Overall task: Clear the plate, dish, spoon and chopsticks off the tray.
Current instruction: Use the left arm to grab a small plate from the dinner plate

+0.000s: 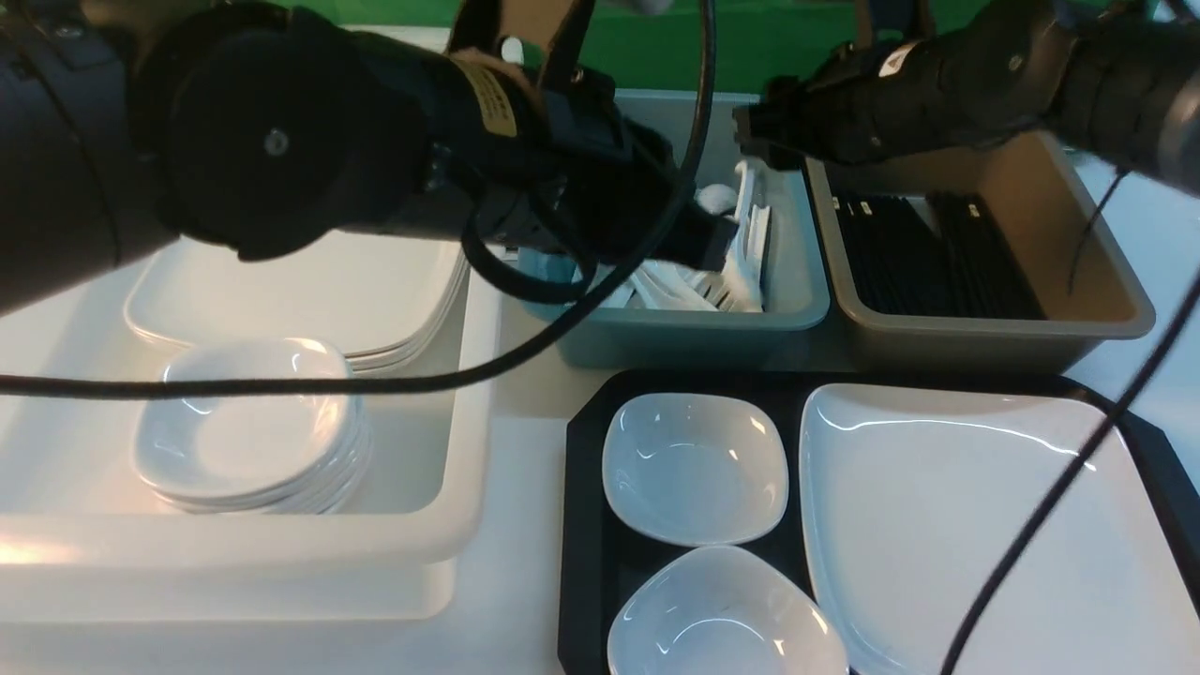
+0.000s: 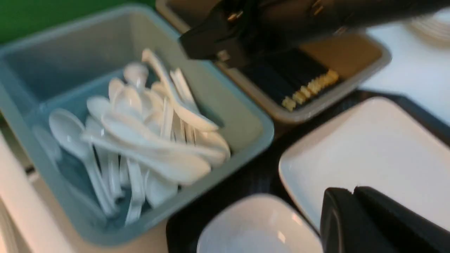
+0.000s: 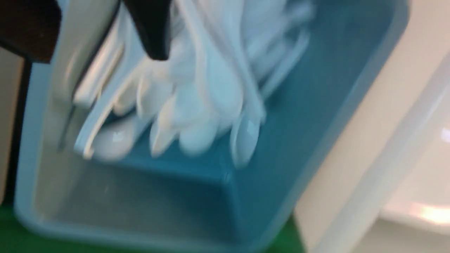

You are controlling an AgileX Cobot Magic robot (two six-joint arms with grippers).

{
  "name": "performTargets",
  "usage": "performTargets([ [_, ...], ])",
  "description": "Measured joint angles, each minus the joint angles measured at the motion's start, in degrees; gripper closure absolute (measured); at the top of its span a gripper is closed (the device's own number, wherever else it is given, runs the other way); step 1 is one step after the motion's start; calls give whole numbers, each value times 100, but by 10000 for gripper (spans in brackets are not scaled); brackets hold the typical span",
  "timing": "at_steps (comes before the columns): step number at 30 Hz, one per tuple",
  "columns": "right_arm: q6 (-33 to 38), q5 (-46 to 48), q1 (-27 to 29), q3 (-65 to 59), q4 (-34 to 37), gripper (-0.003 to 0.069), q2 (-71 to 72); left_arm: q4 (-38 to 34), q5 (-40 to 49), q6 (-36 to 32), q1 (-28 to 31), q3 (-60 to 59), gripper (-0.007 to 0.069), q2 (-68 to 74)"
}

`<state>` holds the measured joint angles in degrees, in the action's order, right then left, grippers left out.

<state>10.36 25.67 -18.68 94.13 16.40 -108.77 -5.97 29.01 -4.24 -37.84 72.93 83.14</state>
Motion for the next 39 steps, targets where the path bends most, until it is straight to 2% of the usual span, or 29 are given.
performTargets([
  [1,109,455,21,0,-5,353,163,0,181,0,0,0,613,0],
  [4,383,2052,90,-17,-23,562,934,0,670,44,0,0,613,0],
  [7,461,2785,103,-185,-40,618,1647,0,1039,106,0,0,613,27],
  [12,540,3438,103,-1111,-40,629,2886,0,1756,106,0,0,613,177],
  [17,480,3377,103,-2552,-4,631,4421,44,2411,106,-97,0,613,500],
  [25,225,3001,103,-4658,108,632,6699,340,2542,272,-916,84,613,1196],
  [33,244,2974,103,-5257,128,632,7651,250,2741,291,-977,537,601,2065],
  [37,252,3013,103,-5263,140,634,7678,261,2652,272,-977,580,542,2278],
  [39,252,3002,103,-5268,144,634,7678,301,2524,253,-977,580,484,2390],
])
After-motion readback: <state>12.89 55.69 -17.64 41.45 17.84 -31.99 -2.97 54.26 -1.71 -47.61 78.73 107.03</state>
